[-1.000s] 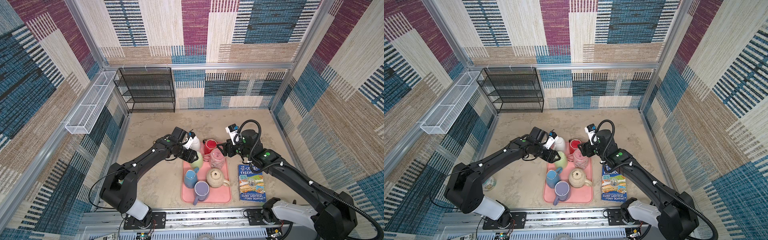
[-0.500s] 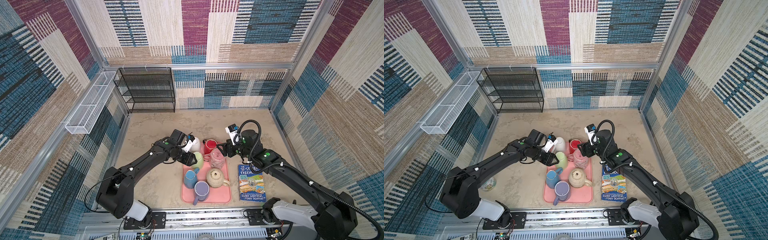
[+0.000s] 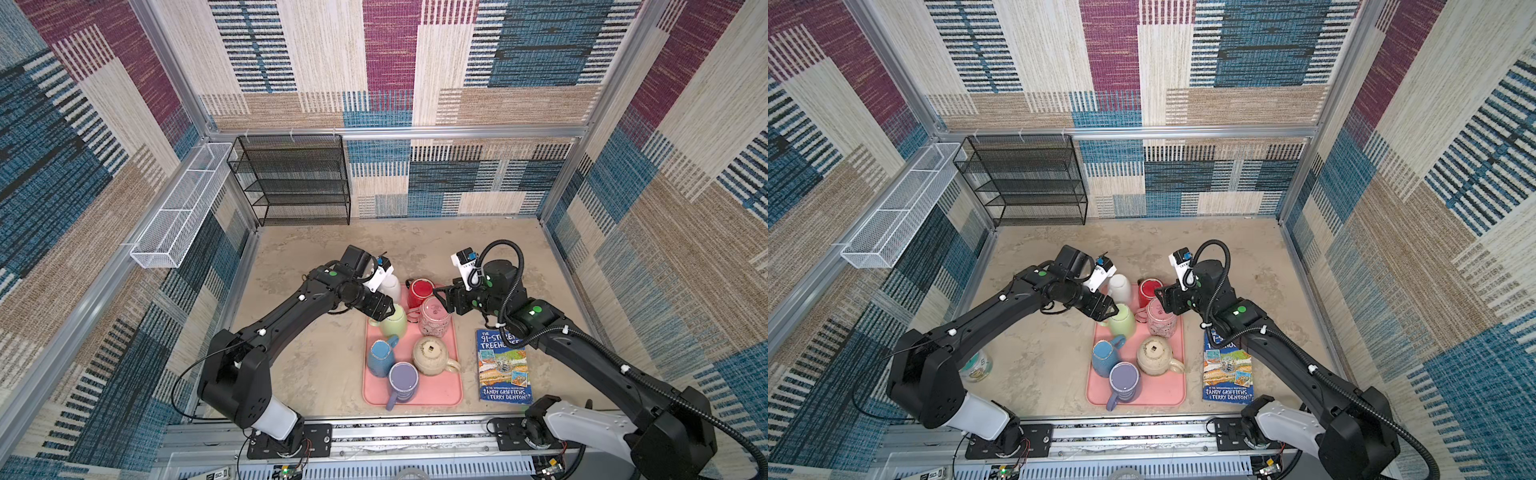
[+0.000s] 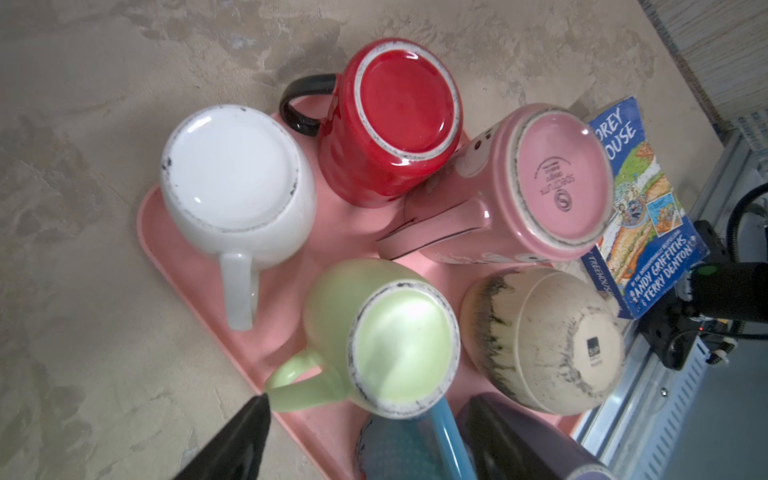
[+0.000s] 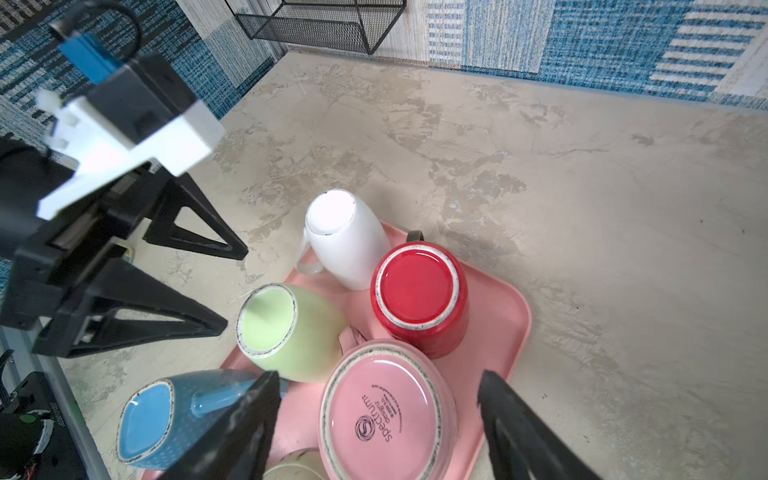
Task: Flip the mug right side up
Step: 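Lower the left gripper over the light green mug's base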
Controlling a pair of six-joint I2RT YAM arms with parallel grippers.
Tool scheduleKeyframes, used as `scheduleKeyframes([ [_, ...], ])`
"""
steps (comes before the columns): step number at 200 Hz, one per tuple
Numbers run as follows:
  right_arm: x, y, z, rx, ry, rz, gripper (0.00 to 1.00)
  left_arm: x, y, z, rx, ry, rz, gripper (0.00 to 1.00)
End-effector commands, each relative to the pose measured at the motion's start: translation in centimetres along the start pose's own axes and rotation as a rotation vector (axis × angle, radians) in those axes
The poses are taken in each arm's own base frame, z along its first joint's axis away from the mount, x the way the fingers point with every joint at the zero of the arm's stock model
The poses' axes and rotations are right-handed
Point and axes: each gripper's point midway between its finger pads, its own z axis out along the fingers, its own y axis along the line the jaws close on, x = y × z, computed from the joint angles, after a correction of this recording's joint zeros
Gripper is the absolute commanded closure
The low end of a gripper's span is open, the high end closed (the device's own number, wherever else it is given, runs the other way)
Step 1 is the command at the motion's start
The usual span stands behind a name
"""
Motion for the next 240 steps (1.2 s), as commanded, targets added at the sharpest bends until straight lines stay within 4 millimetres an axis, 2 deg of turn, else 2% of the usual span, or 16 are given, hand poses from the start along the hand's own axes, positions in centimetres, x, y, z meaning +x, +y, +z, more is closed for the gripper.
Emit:
scheduleKeyframes([
  [1, -0.8, 0.1, -0.3, 0.004, -0.034, 0.006, 0.22, 0.7, 0.3, 1.0, 0.006, 0.051, 0.022, 0.19],
  [49, -0.7, 0.1, -0.4, 0.004, -0.034, 0.003, 0.22, 1.4, 0.1, 2.5, 0.052, 0.091, -0.004, 0.21],
  [137, -0.5, 0.1, -0.1, 0.003, -0.027, 0.003, 0.22, 3.2, -1.5, 2.6, 0.131, 0.105, -0.039, 0.29],
  [197, -0.4, 0.3, 0.0, -0.003, -0.024, 0.001, 0.22, 2.8, -1.0, 1.5, 0.078, 0.084, -0.006, 0.32],
  [240, -0.5, 0.3, -0.1, -0.001, -0.026, -0.001, 0.2, 2.2, -1.5, 0.4, 0.078, 0.048, 0.037, 0.25],
])
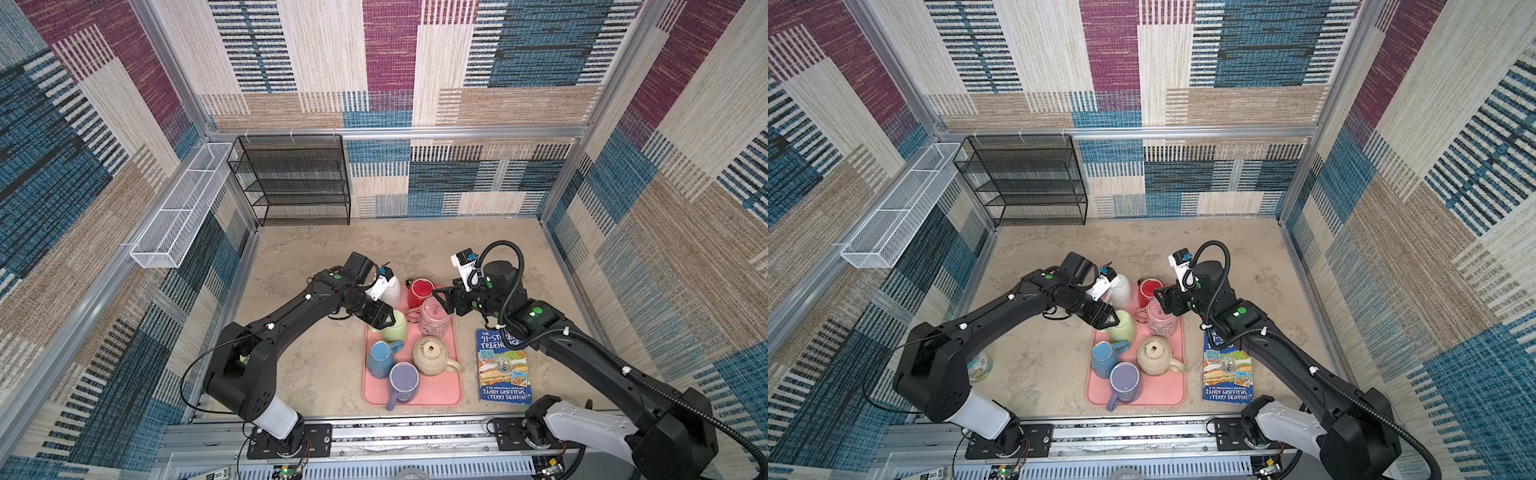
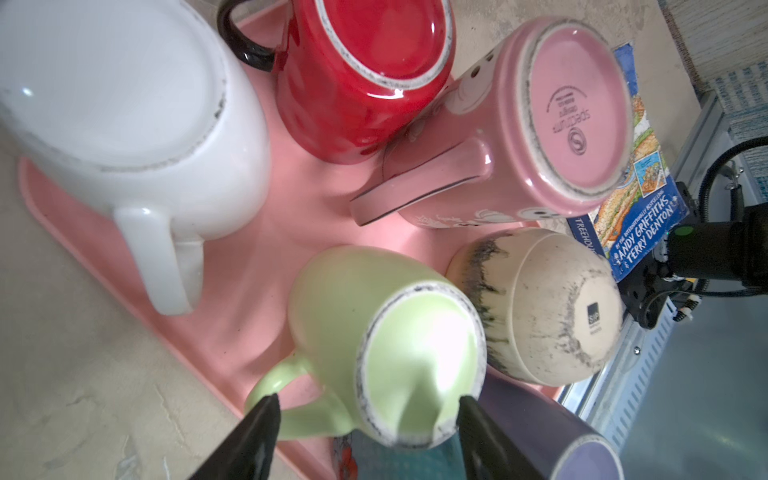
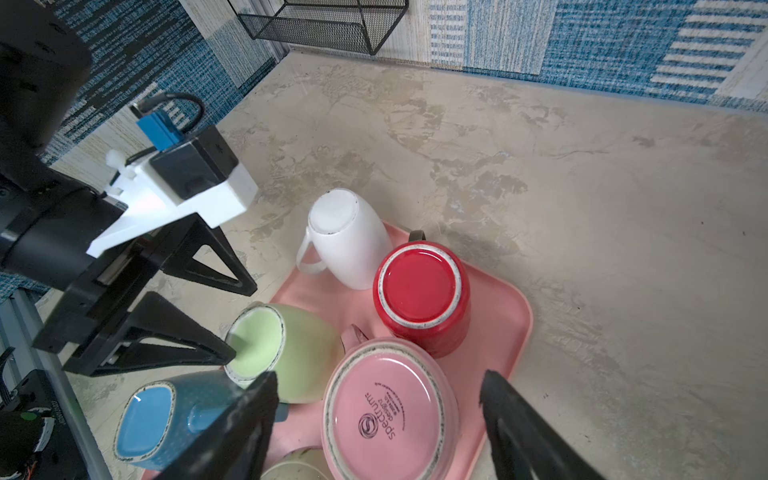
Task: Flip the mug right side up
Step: 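Lower the left gripper over the light green mug's base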
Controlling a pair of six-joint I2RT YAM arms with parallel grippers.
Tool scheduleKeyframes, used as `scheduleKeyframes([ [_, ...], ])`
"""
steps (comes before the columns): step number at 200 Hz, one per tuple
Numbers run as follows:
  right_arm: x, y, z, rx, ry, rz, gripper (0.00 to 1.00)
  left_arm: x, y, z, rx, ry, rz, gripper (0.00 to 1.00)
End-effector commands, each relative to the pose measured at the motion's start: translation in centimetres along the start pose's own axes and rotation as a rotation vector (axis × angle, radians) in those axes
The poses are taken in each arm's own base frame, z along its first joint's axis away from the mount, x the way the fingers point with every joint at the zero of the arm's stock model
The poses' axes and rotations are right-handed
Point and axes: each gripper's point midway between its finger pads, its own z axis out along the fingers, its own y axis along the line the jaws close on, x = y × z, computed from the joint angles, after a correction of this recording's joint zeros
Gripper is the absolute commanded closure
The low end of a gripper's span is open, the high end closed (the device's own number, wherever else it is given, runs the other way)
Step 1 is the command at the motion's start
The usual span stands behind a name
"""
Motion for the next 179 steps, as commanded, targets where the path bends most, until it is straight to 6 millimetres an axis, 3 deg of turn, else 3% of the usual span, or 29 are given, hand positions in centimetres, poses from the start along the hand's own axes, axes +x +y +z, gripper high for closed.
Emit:
scheduleKeyframes([
  [1, -0.6, 0.1, -0.1, 0.0, -0.026, 0.004, 0.2, -0.2, -0.5, -1.0, -0.001, -0.02, 0.045, 0.25],
  [91, -0.7, 0.4, -0.2, -0.002, -0.031, -0.004, 0.16, 1.4, -1.0, 0.4, -0.048, 0.017, 0.156, 0.22],
  [179, -0.6, 0.5, -0.2, -0.001, -0.029, -0.01, 0.15, 0.2, 0.1, 1.9, -0.126, 0.041, 0.186, 0.23],
])
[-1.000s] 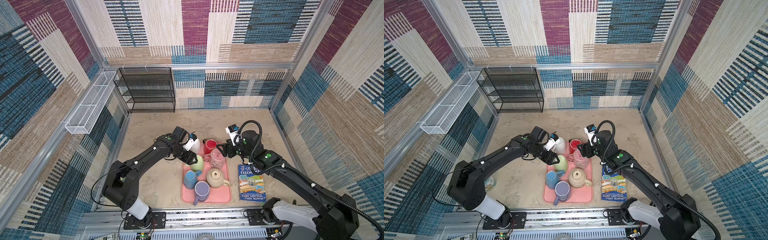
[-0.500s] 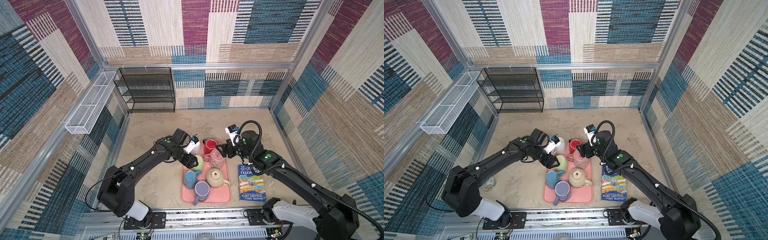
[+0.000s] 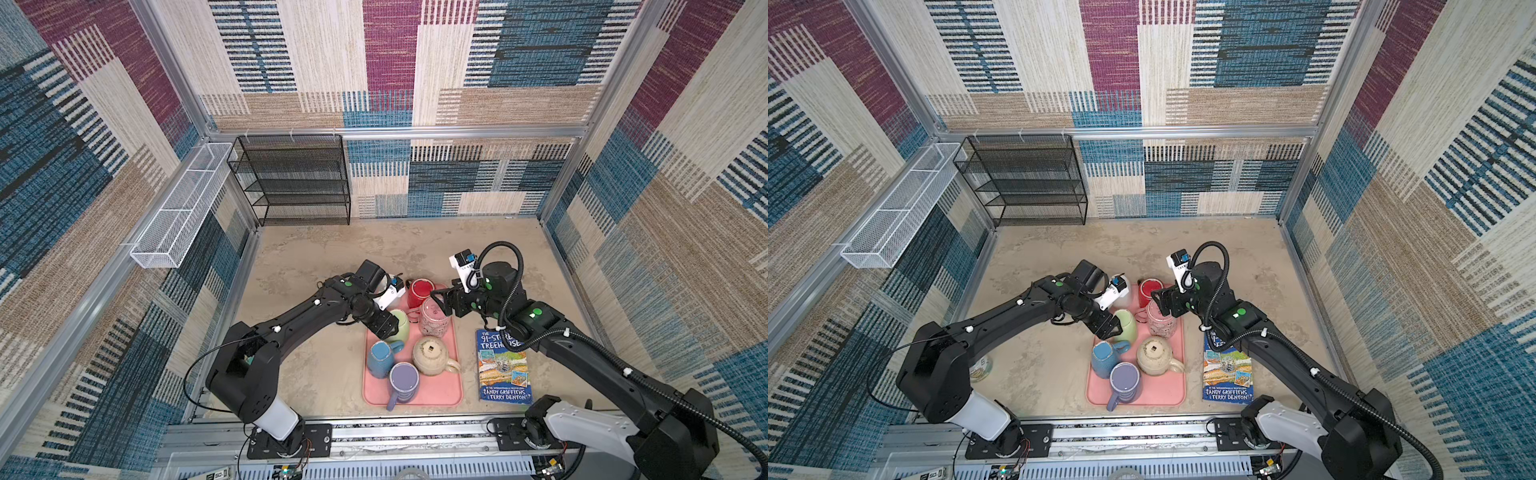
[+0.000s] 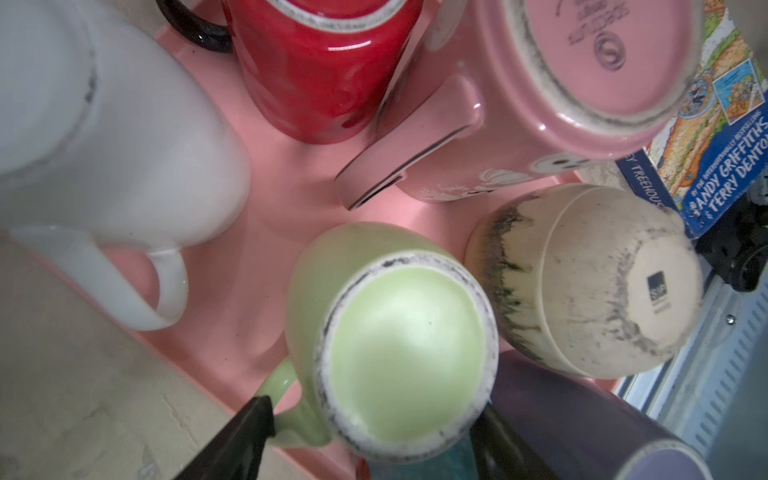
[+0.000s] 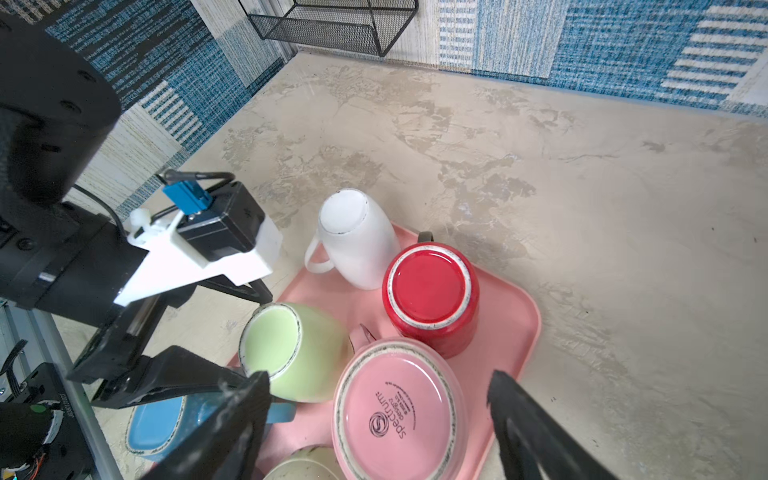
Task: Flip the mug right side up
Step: 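Close the left gripper on the light green mug's base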
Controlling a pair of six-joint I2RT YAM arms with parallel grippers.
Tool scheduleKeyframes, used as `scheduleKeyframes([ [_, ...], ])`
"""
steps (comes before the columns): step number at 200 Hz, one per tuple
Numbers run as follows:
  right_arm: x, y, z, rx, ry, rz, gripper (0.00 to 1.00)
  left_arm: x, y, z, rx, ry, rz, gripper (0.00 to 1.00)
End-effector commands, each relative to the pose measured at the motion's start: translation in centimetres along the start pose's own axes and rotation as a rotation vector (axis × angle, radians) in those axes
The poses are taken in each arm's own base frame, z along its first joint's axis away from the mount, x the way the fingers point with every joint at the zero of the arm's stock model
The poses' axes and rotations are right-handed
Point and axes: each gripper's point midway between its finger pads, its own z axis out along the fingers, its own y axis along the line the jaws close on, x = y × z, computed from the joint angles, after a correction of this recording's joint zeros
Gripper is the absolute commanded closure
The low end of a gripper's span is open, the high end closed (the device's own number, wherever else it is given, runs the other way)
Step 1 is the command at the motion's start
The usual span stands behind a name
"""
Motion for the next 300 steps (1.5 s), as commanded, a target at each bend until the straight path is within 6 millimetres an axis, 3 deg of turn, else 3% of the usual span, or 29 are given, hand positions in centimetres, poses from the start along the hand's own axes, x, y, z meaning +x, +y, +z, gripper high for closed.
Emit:
scheduleKeyframes([
  [1, -0.6, -0.1, -0.1, 0.013, -0.026, 0.0, 0.15, -0.8, 0.7, 0.1, -0.039, -0.018, 0.033, 0.23],
  [182, -0.5, -0.1, 0.1, 0.014, -0.019, -0.002, 0.15, -0.6, 1.9, 0.4, -0.148, 0.012, 0.092, 0.59],
  [257, -0.5, -0.1, 0.1, 0.013, -0.017, -0.003, 0.16, -0.4, 1.9, 1.1, -0.149, 0.057, 0.159, 0.52],
  [300, -0.4, 0.0, 0.2, 0.011, -0.015, -0.003, 0.16, 0.0, 2.1, 1.5, -0.153, 0.078, 0.184, 0.63],
])
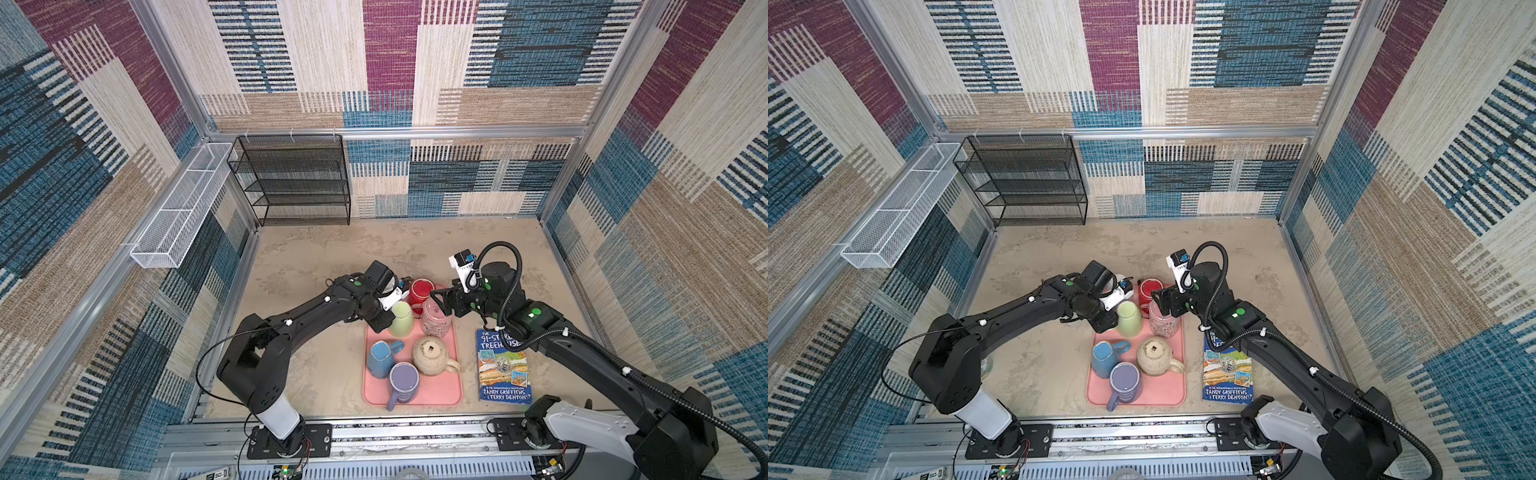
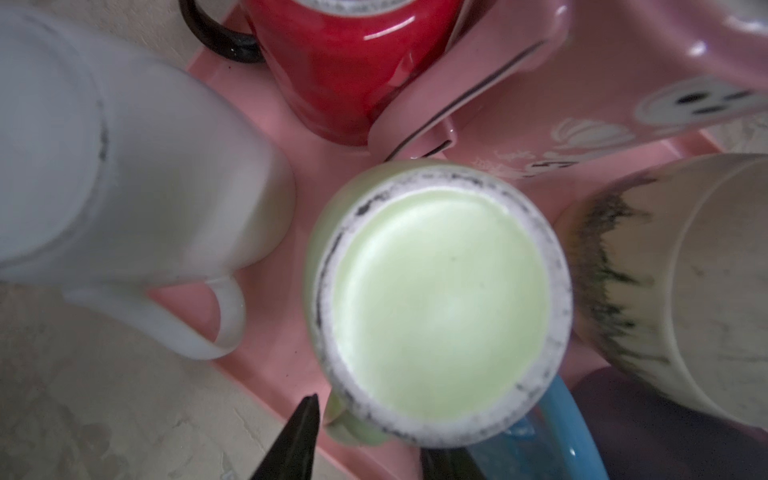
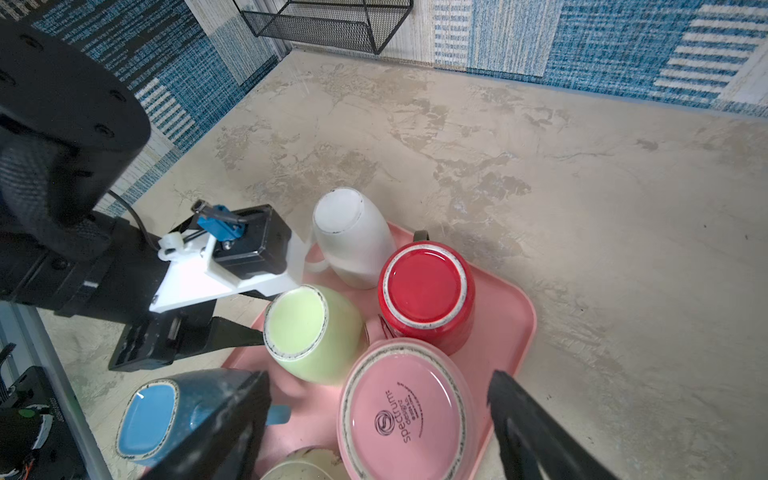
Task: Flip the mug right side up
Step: 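Close the left gripper on the light green mug's base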
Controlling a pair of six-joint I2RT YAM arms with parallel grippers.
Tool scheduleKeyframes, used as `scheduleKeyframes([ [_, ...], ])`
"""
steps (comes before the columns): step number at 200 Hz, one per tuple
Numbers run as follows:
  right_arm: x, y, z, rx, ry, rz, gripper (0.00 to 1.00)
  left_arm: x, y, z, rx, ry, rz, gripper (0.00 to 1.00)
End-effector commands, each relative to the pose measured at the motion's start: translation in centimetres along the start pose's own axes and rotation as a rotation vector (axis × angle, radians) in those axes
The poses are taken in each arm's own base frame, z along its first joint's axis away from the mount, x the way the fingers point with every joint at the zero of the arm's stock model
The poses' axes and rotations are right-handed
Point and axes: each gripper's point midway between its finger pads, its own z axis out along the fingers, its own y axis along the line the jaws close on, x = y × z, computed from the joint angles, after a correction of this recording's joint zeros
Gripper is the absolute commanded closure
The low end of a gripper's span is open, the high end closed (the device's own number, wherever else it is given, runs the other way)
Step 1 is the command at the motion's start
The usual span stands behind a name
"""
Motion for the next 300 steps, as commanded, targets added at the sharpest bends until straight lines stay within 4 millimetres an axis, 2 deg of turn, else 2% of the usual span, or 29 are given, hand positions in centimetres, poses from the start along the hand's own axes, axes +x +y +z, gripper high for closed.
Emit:
scheduleKeyframes([
  [1, -0.5, 0.1, 0.0, -0.003, -0.019, -0.001, 0.16, 0.3, 0.0, 0.2, 0.001, 0.019, 0.044, 0.64],
  [80, -0.5, 0.1, 0.0, -0.002, -0.021, 0.0, 0.16, 1.0, -0.1, 0.2, -0.004, 0.006, 0.035, 0.77],
  [114, -0.4, 0.2, 0.1, -0.004, -0.017, -0.001, 0.16, 1.0, -0.5, -0.1, 0.006, -0.008, 0.044, 0.74],
  [145, -0.4, 0.2, 0.1, -0.004, -0.016, -0.001, 0.16, 0.3, -0.5, -0.6, 0.008, -0.03, 0.069, 0.68],
  [174, -0.4, 0.2, 0.1, -0.003, -0.018, -0.002, 0.16, -0.2, -0.1, -0.5, -0.004, -0.03, 0.076, 0.67],
  [245, -0.4, 0.3, 0.1, -0.003, -0.017, -0.003, 0.16, 0.2, -0.3, 0.5, 0.014, -0.002, 0.074, 0.68],
  [300, -0.4, 0.3, 0.1, -0.003, -0.015, -0.004, 0.16, 0.3, -0.2, 1.0, 0.014, 0.012, 0.073, 0.74],
])
